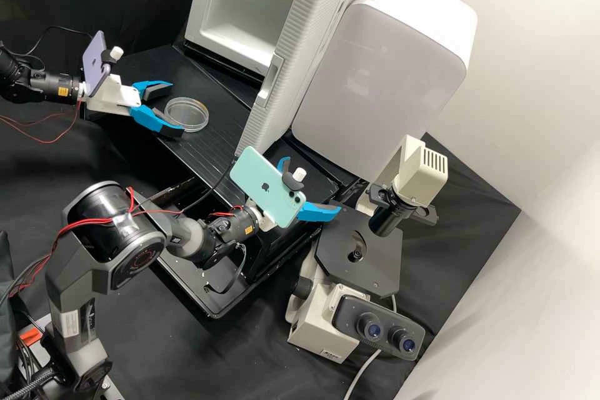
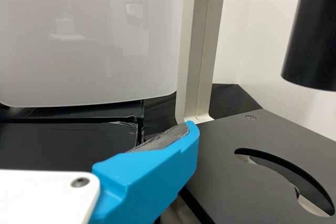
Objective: Place the petri dish in the incubator
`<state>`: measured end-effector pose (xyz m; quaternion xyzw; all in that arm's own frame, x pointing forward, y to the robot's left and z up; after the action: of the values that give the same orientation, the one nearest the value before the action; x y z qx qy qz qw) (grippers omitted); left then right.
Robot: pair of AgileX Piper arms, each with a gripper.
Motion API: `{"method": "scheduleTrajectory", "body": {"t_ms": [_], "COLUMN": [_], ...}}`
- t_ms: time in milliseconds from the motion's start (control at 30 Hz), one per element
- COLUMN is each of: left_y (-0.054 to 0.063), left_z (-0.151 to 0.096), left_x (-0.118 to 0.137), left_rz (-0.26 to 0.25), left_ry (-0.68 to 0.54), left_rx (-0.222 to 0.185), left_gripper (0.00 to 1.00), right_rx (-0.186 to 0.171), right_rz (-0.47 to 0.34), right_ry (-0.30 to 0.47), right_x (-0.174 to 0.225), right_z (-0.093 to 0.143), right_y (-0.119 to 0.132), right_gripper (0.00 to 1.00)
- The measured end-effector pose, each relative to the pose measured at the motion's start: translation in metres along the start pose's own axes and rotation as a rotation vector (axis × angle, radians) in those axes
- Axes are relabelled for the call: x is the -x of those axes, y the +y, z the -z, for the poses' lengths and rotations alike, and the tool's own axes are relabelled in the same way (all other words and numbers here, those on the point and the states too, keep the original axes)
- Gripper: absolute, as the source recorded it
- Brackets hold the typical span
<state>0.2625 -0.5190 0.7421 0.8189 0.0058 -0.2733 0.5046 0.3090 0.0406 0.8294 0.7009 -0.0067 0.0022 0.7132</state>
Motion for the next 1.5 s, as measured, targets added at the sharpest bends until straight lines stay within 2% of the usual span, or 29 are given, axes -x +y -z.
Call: {"method": "scheduleTrajectory", "body": {"t_ms": [133, 333, 700, 833, 1167, 1200, 1500], "left_y": [0.003, -0.001, -0.002, -0.002, -0.001, -0.001, -0.001], "left_z": [0.0, -0.008, -0.011, -0.011, -0.009, -0.008, -0.008], "left_x": [-0.004, -0.01, -0.016, -0.019, -0.019, -0.019, -0.019], "left_rz": [0.007, 0.034, 0.058, 0.06, 0.06, 0.059, 0.059], "left_ry": [0.007, -0.014, -0.039, -0.044, -0.047, -0.046, -0.046], "left_rx": [-0.011, -0.043, -0.039, -0.026, -0.031, -0.031, -0.031], "left_gripper": [1.0, 1.0, 1.0, 1.0, 1.0, 0.0, 0.0], "right_rx": [0.0, 0.0, 0.0, 0.0, 0.0, 0.0, 0.0], "right_rz": [0.0, 0.0, 0.0, 0.0, 0.0, 0.0, 0.0], "right_ry": [0.0, 0.0, 0.0, 0.0, 0.0, 0.0, 0.0], "right_x": [0.0, 0.0, 0.0, 0.0, 0.0, 0.0, 0.0], "right_z": [0.0, 0.0, 0.0, 0.0, 0.0, 0.0, 0.0], "right_y": [0.0, 0.0, 0.0, 0.0, 0.0, 0.0, 0.0], "right_gripper": [1.0, 1.0, 1.0, 1.0, 1.0, 1.0, 1.0]}}
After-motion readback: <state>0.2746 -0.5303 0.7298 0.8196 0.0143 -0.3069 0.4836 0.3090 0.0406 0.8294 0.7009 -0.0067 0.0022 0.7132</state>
